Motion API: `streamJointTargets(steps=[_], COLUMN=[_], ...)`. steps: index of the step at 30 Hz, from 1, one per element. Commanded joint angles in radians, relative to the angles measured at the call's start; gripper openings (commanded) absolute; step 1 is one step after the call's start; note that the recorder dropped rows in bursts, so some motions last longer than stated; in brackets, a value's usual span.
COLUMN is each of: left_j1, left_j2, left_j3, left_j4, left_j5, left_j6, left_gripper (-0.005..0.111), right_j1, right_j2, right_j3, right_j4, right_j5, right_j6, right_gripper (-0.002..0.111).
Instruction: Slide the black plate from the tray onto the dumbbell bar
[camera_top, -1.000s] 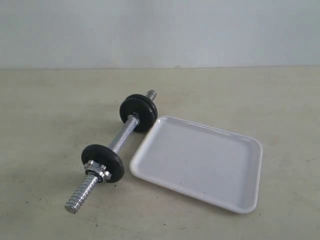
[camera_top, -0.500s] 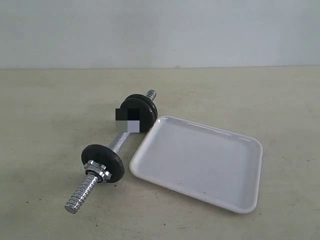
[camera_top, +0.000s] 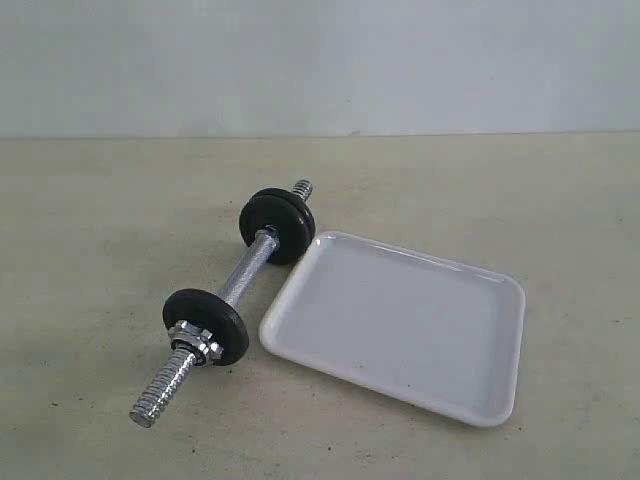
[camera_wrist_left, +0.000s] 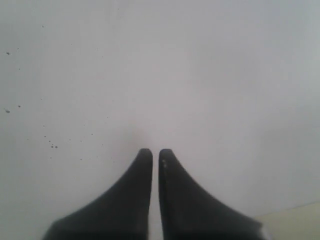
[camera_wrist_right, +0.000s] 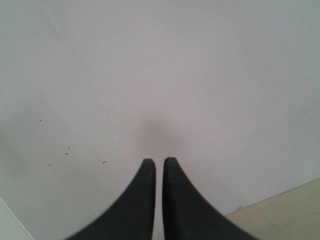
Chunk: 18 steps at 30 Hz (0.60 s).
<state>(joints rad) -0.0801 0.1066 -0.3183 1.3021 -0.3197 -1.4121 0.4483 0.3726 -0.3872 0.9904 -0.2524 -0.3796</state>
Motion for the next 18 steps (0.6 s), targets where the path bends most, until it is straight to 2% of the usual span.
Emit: streamJointTargets(steps=[1, 6, 9, 11, 14, 18], left_j1=[-0.001, -0.001, -0.001, -0.001, 0.014, 0.028], left_j2=[-0.001, -0.001, -0.001, -0.024, -0.098, -0.107], left_j3=[0.006, 0.006, 0.006, 0.016, 0.084, 0.259], left_j4=[-0.001, -0.001, 0.013, 0.025, 0.025, 0.025], left_j5=[0.001, 0.001, 0.006, 0.041, 0.129, 0.244], left_j6=[-0.003, -0.003, 0.133, 0.138, 0.140, 0.151], left_gripper=[0.004, 0.004, 0.004, 0.004, 0.004, 0.004], right_j1=[0.005, 0.005, 0.005, 0.005, 0.005, 0.005], right_j2=[-0.002, -0.002, -0.002, -0.002, -0.002, -0.002], right_j3=[-0.005, -0.005, -0.005, -0.005, -0.005, -0.005], right_j4=[-0.013, -0.013, -0.013, -0.013, -0.013, -0.013], right_j5=[-0.006, -0.006, -0.006, -0.006, -0.006, -0.012], right_j6=[0.003, 0.003, 0.003, 0.003, 0.003, 0.003], right_gripper=[0.001, 0.001, 0.001, 0.001, 0.001, 0.001])
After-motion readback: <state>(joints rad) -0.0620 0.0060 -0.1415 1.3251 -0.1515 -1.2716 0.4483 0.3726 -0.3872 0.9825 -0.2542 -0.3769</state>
